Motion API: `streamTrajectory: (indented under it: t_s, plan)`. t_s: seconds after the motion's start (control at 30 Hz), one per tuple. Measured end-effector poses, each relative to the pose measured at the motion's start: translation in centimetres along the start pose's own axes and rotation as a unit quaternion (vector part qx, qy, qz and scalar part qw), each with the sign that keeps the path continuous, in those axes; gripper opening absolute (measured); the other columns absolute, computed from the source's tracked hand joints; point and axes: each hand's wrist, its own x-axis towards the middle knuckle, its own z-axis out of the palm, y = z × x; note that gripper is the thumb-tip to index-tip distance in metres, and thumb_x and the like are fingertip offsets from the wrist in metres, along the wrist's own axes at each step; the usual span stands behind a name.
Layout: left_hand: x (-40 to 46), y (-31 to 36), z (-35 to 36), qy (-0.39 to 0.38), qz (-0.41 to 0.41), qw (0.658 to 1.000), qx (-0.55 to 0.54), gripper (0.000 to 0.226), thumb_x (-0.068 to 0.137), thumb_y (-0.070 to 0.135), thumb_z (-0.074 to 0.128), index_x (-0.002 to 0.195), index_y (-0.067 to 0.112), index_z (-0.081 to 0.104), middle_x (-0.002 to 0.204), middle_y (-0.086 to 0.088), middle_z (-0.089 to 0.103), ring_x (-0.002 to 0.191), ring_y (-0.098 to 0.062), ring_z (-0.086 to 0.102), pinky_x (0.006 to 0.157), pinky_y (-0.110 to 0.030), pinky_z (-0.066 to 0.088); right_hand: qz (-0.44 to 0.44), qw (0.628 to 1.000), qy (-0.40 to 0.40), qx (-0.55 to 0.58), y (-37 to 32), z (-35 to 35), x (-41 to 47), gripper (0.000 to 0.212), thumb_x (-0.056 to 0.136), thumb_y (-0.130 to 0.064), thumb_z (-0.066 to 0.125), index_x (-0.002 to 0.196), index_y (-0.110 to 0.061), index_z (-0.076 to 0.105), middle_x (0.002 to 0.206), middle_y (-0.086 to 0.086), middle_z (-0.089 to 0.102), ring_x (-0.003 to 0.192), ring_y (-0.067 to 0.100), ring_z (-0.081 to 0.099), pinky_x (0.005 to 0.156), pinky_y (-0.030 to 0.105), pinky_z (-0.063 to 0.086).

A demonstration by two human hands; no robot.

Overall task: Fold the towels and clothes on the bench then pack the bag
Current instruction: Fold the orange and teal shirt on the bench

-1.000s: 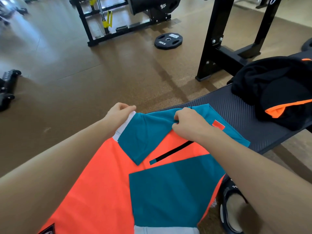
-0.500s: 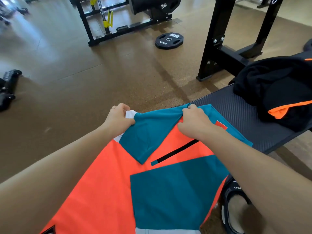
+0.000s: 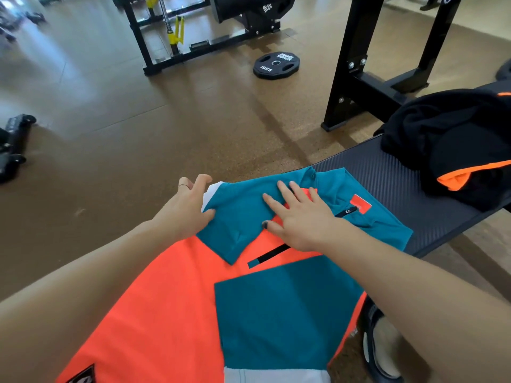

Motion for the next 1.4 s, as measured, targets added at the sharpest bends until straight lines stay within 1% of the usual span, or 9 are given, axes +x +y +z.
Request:
streamTrajectory:
  t_s: [0.07, 0.17, 0.23, 0.33, 0.77, 1.0, 1.17, 1.27, 1.4]
  plan:
    - [-0.7, -0.5, 0.9, 0.048, 0.015, 0.994, 0.095, 0.054, 0.101, 0.04, 0.048, 0.148, 0.02, 0.031, 0.137, -0.014, 0.037, 0.106, -0.036, 0.06, 0.092, -0.043, 0.048, 0.004, 1.0, 0.02, -0.014, 0.6, 0.1, 0.1, 0.074, 0.099, -0.07, 0.019, 0.161, -0.036, -0.004, 0.169, 0.008, -0.013, 0.156, 0.028, -0.011, 0.125, 0.052, -0.001]
    - [-2.8, -0.2, 2.6, 0.082, 0.086, 0.973, 0.197, 0.077, 0.095, 0.061, 0.019, 0.161, 0.021, 0.019, 0.166, -0.015, 0.017, 0.149, -0.033, 0.025, 0.121, -0.048, 0.018, -0.009, 0.998, 0.057, -0.003, 0.9, 0.1, 0.1, 0.077, 0.098, -0.072, 0.021, 0.161, -0.036, -0.006, 0.169, 0.008, -0.013, 0.156, 0.027, -0.011, 0.125, 0.051, -0.001]
    - [-4.4, 0.1, 4.1, 0.009, 0.089, 0.981, 0.172, 0.087, 0.086, 0.07, 0.001, 0.163, 0.03, 0.0, 0.17, -0.006, -0.007, 0.156, -0.024, -0.001, 0.126, -0.046, 0.001, -0.014, 0.999, 0.046, -0.017, 1.2, 0.7, -0.1, 0.077, 0.097, -0.073, 0.02, 0.16, -0.037, -0.007, 0.169, 0.008, -0.013, 0.156, 0.027, -0.011, 0.125, 0.051, -0.001]
    - [-5.5, -0.1, 6.0, -0.04, 0.057, 0.987, 0.144, 0.09, 0.077, 0.076, -0.011, 0.159, 0.039, -0.013, 0.168, 0.001, -0.022, 0.155, -0.018, -0.016, 0.125, -0.045, -0.004, -0.008, 0.999, 0.044, -0.029, 1.7, 1.6, -0.2, 0.077, 0.096, -0.074, 0.02, 0.16, -0.04, -0.007, 0.169, 0.006, -0.014, 0.156, 0.026, -0.011, 0.125, 0.05, 0.0]
    - [-12.1, 3.1, 7.0, -0.018, 0.108, 0.986, 0.129, 0.085, 0.084, 0.081, -0.008, 0.159, 0.04, -0.014, 0.168, 0.003, -0.02, 0.154, -0.017, -0.022, 0.123, -0.047, -0.016, 0.161, 0.983, 0.084, 0.027, 5.6, 1.7, -3.5, 0.079, 0.096, -0.073, 0.024, 0.161, -0.035, -0.001, 0.169, 0.015, -0.003, 0.156, 0.033, -0.004, 0.124, 0.056, 0.005]
    - [-13.1, 3.7, 8.7, -0.049, 0.108, 0.983, 0.137, 0.091, 0.082, 0.084, -0.002, 0.159, 0.038, -0.015, 0.167, 0.001, -0.023, 0.154, -0.02, -0.022, 0.125, -0.048, -0.009, 0.285, 0.943, 0.114, 0.128, 8.8, 1.1, -6.1, 0.077, 0.097, -0.063, 0.043, 0.158, -0.021, 0.02, 0.152, 0.022, 0.034, 0.138, 0.042, 0.035, 0.107, 0.054, 0.036]
    - [-14.1, 4.8, 8.7, -0.007, 0.111, 0.988, 0.109, 0.089, 0.08, 0.079, -0.004, 0.159, 0.038, -0.013, 0.169, 0.003, -0.019, 0.155, -0.018, -0.016, 0.126, -0.048, -0.005, 0.28, 0.94, 0.141, 0.133, 8.4, 1.3, -6.9, 0.069, 0.099, -0.05, 0.05, 0.155, -0.02, 0.024, 0.149, 0.02, 0.042, 0.135, 0.041, 0.041, 0.105, 0.052, 0.04]
    - [-14.9, 3.9, 9.0, -0.025, 0.102, 0.992, 0.065, 0.088, 0.081, 0.079, 0.0, 0.159, 0.041, -0.009, 0.169, 0.002, -0.014, 0.156, -0.018, -0.011, 0.126, -0.047, -0.001, 0.271, 0.947, 0.162, 0.053, 7.3, 2.2, -7.5, 0.07, 0.1, -0.051, 0.044, 0.158, -0.021, 0.019, 0.148, 0.02, 0.042, 0.136, 0.04, 0.04, 0.111, 0.054, 0.034]
    - [-15.8, -0.4, 8.2, 0.102, 0.04, 0.994, -0.018, 0.081, 0.089, 0.068, 0.02, 0.16, 0.027, 0.025, 0.167, -0.013, 0.016, 0.151, -0.031, 0.022, 0.122, -0.049, 0.02, 0.108, 0.96, 0.255, 0.035, 0.7, 2.9, -8.6, 0.066, 0.099, -0.045, 0.043, 0.158, -0.02, 0.026, 0.148, 0.019, 0.043, 0.141, 0.038, 0.034, 0.118, 0.053, 0.024]
